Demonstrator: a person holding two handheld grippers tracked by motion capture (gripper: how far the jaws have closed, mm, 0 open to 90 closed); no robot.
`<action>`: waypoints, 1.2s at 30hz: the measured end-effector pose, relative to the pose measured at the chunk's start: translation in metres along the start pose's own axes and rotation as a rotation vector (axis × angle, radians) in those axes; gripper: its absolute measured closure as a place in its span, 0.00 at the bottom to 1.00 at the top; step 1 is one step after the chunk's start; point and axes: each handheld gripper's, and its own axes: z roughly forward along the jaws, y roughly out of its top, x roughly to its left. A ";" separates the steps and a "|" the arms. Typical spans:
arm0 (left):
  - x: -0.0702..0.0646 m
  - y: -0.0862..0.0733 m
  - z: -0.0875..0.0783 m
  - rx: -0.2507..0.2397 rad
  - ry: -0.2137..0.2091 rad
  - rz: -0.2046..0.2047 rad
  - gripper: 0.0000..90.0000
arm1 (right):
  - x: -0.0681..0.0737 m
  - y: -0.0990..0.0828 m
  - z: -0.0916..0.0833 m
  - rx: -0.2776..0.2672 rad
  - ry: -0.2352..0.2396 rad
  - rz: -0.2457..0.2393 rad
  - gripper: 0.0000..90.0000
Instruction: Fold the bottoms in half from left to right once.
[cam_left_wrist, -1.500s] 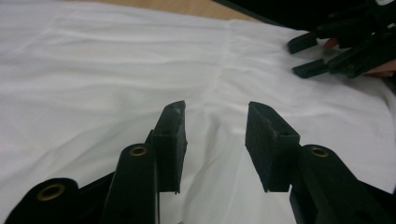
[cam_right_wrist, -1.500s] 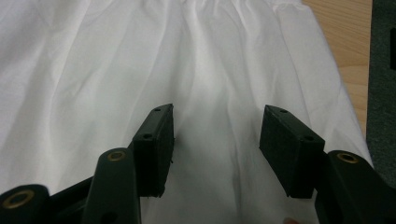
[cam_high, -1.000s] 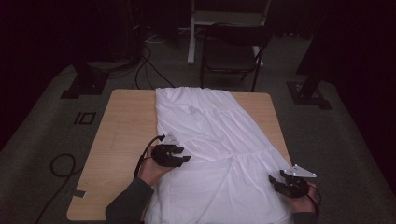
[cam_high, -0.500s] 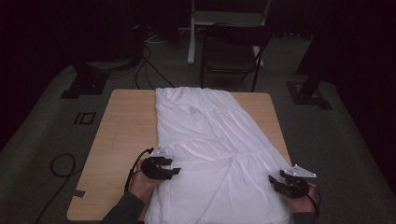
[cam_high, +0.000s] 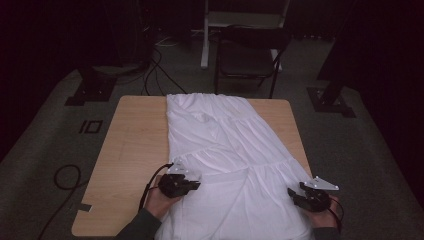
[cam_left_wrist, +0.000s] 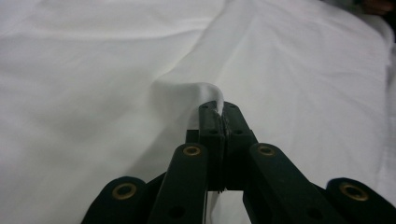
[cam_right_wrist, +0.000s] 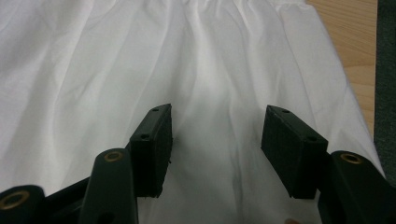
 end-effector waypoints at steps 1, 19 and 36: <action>-0.003 0.005 0.006 -0.001 -0.015 0.009 0.99 | 0.001 0.001 0.000 0.003 -0.004 -0.004 0.47; -0.162 0.072 0.100 0.017 -0.445 0.345 0.93 | 0.022 0.049 -0.013 -0.058 0.097 -0.024 0.43; -0.007 0.019 -0.008 -0.099 0.109 0.003 0.50 | 0.084 0.089 0.026 -0.032 0.326 -0.080 0.48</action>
